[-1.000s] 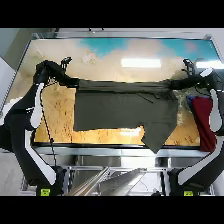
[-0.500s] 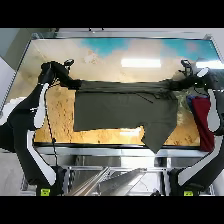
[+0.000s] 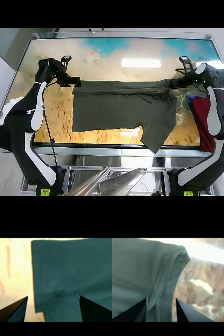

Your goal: Fold the shirts.

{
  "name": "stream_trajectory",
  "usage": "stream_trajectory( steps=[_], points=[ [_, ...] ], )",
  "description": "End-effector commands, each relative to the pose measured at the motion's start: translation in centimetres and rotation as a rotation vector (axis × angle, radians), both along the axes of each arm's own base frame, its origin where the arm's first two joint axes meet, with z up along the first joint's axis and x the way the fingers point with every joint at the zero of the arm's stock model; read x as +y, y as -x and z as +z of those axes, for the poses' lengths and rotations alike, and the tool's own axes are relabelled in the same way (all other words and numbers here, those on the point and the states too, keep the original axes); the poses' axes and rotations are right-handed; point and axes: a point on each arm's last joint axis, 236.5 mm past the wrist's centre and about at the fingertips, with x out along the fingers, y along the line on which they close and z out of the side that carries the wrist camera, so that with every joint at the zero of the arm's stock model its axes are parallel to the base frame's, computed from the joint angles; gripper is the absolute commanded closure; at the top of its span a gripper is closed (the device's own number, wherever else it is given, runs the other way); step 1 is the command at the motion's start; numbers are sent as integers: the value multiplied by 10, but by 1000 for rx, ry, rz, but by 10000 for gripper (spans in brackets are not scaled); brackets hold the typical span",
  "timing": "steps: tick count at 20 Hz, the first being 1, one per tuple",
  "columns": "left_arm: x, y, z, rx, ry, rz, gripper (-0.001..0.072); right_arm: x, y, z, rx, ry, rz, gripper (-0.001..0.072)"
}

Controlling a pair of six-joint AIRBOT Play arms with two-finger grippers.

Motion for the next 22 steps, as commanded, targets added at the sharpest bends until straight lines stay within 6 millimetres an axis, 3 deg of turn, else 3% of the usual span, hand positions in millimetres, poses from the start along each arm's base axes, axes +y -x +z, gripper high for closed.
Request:
stream_trajectory(
  steps=[1,3,5,9,11,13,15,19,20,21,22],
  points=[
    [6,16,37,8,5,2,7,-25,15,43,-7,78,-90,365],
    [9,45,51,93,21,-4,8,-31,35,68,18,25,-158,373],
    [14,84,44,191,23,0,8,-36,66,82,87,-41,-220,373],
    [15,178,-8,360,21,12,9,-51,148,87,248,-95,-356,374],
    [13,213,-33,389,31,24,9,-55,182,86,273,-111,-419,374],
    [-3,232,-47,382,102,24,103,-59,210,81,275,-123,-482,373],
    [-17,241,-57,375,161,24,114,-53,234,69,304,-169,-529,374],
    [-32,249,-62,382,228,18,116,-11,259,28,364,-346,-517,374],
    [-35,248,-58,379,245,-1,166,2,263,17,375,-386,-495,374],
    [-40,242,-51,368,266,-17,390,11,267,6,387,-417,-500,374],
    [-45,236,-44,352,288,-27,540,18,272,-5,394,-441,-509,373]
  ],
)
